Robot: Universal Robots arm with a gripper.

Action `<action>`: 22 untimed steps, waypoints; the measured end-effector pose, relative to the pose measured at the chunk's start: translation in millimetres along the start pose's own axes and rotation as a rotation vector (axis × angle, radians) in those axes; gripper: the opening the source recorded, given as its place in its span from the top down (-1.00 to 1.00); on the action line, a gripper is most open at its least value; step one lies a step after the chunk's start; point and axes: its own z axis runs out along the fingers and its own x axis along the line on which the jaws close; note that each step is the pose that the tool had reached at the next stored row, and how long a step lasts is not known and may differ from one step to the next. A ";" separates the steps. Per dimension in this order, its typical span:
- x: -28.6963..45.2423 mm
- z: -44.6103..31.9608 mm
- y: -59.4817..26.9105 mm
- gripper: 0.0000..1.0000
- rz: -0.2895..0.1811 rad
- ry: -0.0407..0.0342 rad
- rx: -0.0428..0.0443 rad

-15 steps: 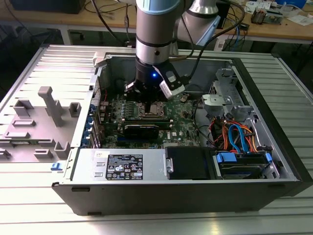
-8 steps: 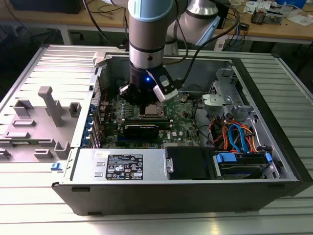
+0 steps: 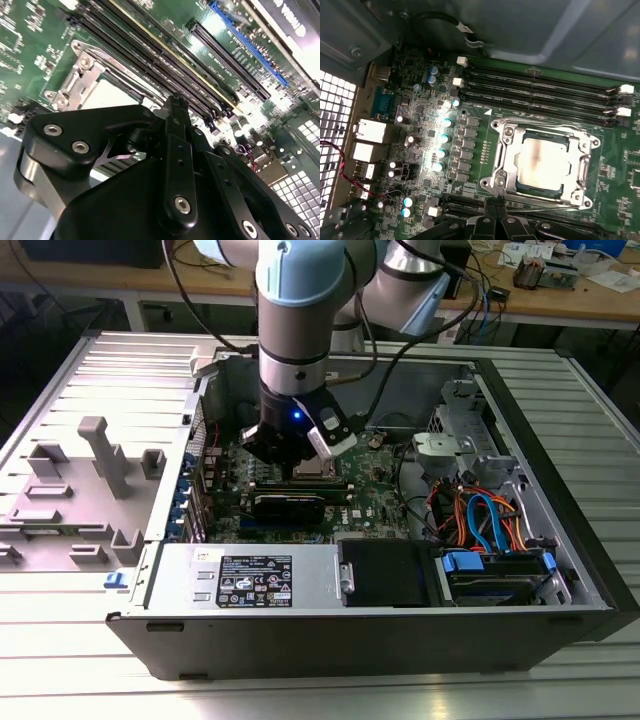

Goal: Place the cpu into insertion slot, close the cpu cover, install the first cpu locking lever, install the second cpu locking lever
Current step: 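Install the second cpu locking lever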

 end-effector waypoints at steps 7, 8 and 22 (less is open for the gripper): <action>3.8 9.1 0.2 0.79 -0.009 -0.0060 -0.0340; 3.8 9.7 0.2 0.79 -0.010 -0.0063 -0.0356; 7.7 14.5 2.9 0.79 -0.008 -0.0068 -0.0373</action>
